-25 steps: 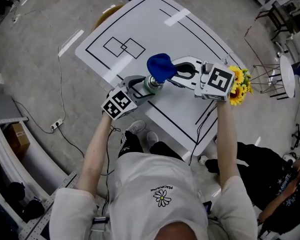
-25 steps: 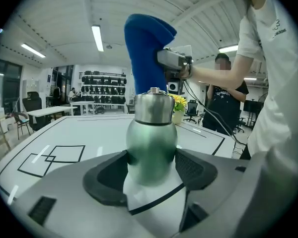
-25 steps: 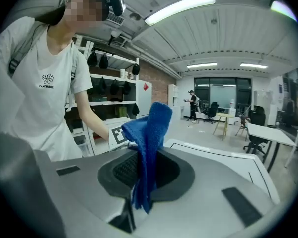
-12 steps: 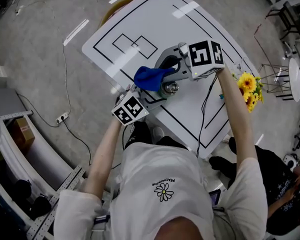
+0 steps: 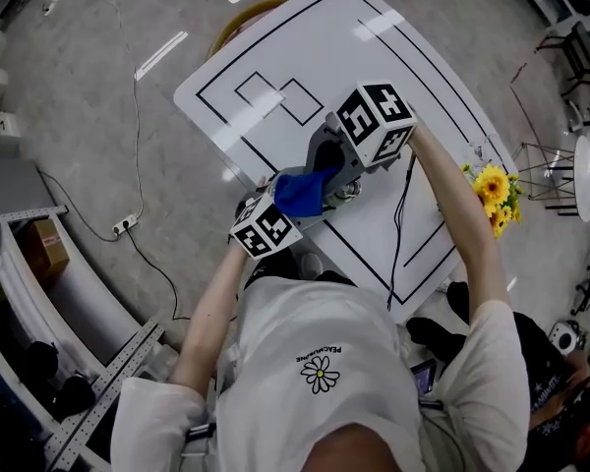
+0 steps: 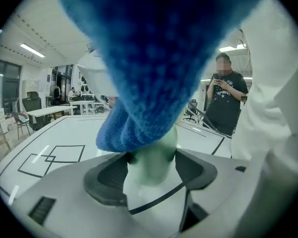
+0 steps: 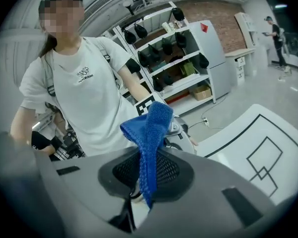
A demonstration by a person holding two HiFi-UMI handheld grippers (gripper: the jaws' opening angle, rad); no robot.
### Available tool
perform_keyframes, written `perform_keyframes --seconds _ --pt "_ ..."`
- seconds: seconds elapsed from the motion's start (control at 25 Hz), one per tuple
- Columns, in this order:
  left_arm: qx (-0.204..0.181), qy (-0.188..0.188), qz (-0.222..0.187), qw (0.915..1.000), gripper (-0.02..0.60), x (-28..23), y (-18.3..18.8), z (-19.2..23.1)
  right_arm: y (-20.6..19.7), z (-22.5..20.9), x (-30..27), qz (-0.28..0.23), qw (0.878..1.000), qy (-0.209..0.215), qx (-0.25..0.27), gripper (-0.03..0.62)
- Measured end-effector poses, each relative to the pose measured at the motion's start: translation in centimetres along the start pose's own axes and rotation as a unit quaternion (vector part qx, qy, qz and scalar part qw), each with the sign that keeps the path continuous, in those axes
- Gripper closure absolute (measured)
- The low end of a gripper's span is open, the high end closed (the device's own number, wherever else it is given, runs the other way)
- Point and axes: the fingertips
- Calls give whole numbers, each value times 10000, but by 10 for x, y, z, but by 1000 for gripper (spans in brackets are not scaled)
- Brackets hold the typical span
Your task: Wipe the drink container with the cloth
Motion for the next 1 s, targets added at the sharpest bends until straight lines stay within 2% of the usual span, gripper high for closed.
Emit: perform_keyframes --seconds 0.12,0.2,0.4,0.56,0.68,0.76,0.84,1.0 --pt "-5 -32 14 10000 282 -2 -2 0 -3 -1 4 -62 9999 39 -83 553" --pt "-16 -37 6 10000 282 -2 -1 1 -6 -3 9 -175 9996 -78 -186 553" --pt "-30 -24 9 10000 282 -2 -1 2 -17 -3 29 -731 9933 -688 -580 553" --pt "-9 5 12 10000 282 -2 -2 1 -26 0 41 -1396 9774 -1235 -997 553" --pt "-18 8 1 10000 282 -1 -2 1 -37 -2 47 -1852 9563 -1791 -1381 553" --pt "-31 18 -7 10000 284 -2 -3 2 -47 -4 50 -1980 9373 -2256 -1769 553" --pt "-6 14 -46 10000 282 -3 -3 3 -59 -4 51 -2086 9121 -2707 -2264 553" --pt "78 -37 -109 9999 282 -4 -3 0 -71 8 53 -2483 8504 -3498 -3045 553"
Point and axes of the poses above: the fingertips, and each gripper's own axes: x backward along the fingers, z to its left, y out of its top, and after that the axes turned 13 degrees about z, right-handed
